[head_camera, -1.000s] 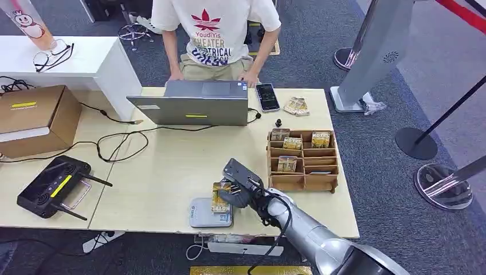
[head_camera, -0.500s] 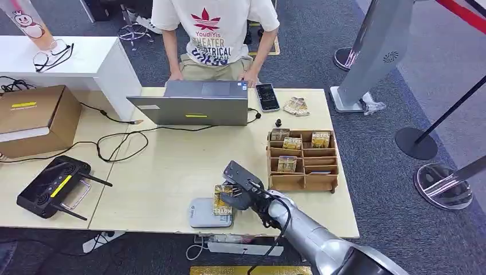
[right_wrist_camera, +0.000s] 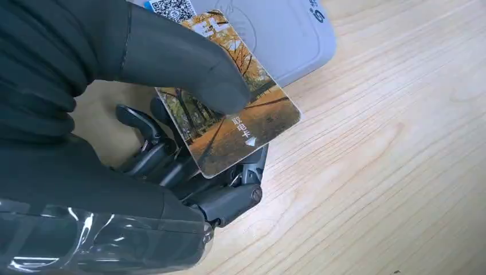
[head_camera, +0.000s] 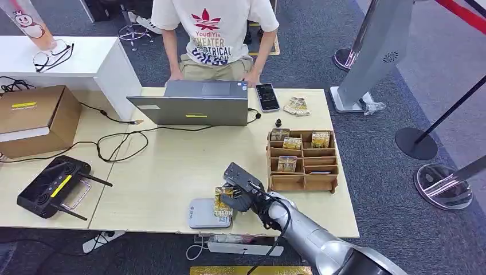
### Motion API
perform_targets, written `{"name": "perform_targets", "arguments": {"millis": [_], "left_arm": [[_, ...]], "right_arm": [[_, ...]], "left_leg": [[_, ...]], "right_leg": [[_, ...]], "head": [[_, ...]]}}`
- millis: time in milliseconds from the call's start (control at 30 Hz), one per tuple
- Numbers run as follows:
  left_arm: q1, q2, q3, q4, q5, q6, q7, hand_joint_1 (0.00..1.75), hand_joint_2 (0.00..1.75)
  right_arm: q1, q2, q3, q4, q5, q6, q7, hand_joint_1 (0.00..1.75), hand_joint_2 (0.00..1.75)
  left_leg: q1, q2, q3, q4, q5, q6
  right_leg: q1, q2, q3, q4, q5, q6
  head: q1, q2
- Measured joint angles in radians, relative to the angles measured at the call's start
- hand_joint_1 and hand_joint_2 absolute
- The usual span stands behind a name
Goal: Pass the card to the sensor for recognition and then transmit it.
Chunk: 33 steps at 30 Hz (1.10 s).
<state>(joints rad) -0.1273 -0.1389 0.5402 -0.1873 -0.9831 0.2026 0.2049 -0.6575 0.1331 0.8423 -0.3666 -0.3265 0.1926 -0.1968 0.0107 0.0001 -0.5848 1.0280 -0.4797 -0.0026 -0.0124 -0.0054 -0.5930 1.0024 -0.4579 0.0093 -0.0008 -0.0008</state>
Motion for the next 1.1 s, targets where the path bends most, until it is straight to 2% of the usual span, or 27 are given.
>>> {"name": "perform_targets", "arguments": {"millis": [133, 267, 400, 533, 633, 800, 1100], "left_arm": [[-0.001, 0.0, 0.0, 0.0, 0.0, 0.0, 0.0, 0.0, 0.0], [-0.002, -0.002, 0.0, 0.0, 0.0, 0.003, 0.0, 0.0, 0.0], [-0.002, -0.003, 0.0, 0.0, 0.0, 0.012, 0.0, 0.0, 0.0], [-0.001, -0.01, 0.0, 0.0, 0.005, 0.05, -0.014, 0.0, 0.0], [0.0, -0.017, 0.0, 0.0, 0.008, 0.056, -0.02, 0.0, 0.0], [0.0, -0.019, 0.0, 0.0, 0.008, 0.056, -0.02, 0.0, 0.0], [0.0, -0.024, 0.0, 0.0, 0.011, 0.057, -0.02, 0.0, 0.0]], "right_arm": [[0.0, 0.0, 0.002, 0.0, 0.006, -0.009, -0.002, 1.75, 1.75], [0.0, 0.005, 0.02, 0.0, 0.06, -0.068, -0.012, 1.75, 1.75], [-0.005, 0.013, 0.053, -0.002, 0.144, -0.164, -0.013, 1.75, 1.75], [-0.007, 0.02, 0.114, -0.008, 0.271, -0.284, -0.02, 1.75, 1.75], [-0.007, 0.023, 0.164, -0.019, 0.349, -0.34, -0.022, 1.75, 1.75], [-0.012, 0.023, 0.231, -0.033, 0.417, -0.373, -0.013, 1.75, 1.75], [-0.016, 0.023, 0.272, -0.04, 0.451, -0.376, 0.008, 1.75, 1.75]], "left_leg": [[0.0, 0.0, 0.0, 0.0, 0.0, 0.0], [0.0, 0.0, 0.0, 0.0, 0.0, 0.0], [0.0, 0.0, 0.0, 0.0, 0.0, 0.0], [0.0, 0.0, 0.0, 0.0, 0.0, 0.0], [0.0, 0.0, 0.0, 0.0, 0.0, 0.0], [0.0, 0.0, 0.0, 0.0, 0.0, 0.0], [0.0, 0.0, 0.0, 0.0, 0.0, 0.0]], "right_leg": [[0.0, 0.0, 0.0, 0.0, 0.0, 0.0], [0.0, 0.0, 0.0, 0.0, 0.0, 0.0], [0.0, 0.0, 0.0, 0.0, 0.0, 0.0], [0.0, 0.0, 0.0, 0.0, 0.0, 0.0], [0.0, 0.0, 0.0, 0.0, 0.0, 0.0], [0.0, 0.0, 0.0, 0.0, 0.0, 0.0], [0.0, 0.0, 0.0, 0.0, 0.0, 0.0]], "head": [[0.0, 0.0], [0.0, 0.0], [0.0, 0.0], [0.0, 0.0], [0.0, 0.0], [0.0, 0.0], [0.0, 0.0]]}}
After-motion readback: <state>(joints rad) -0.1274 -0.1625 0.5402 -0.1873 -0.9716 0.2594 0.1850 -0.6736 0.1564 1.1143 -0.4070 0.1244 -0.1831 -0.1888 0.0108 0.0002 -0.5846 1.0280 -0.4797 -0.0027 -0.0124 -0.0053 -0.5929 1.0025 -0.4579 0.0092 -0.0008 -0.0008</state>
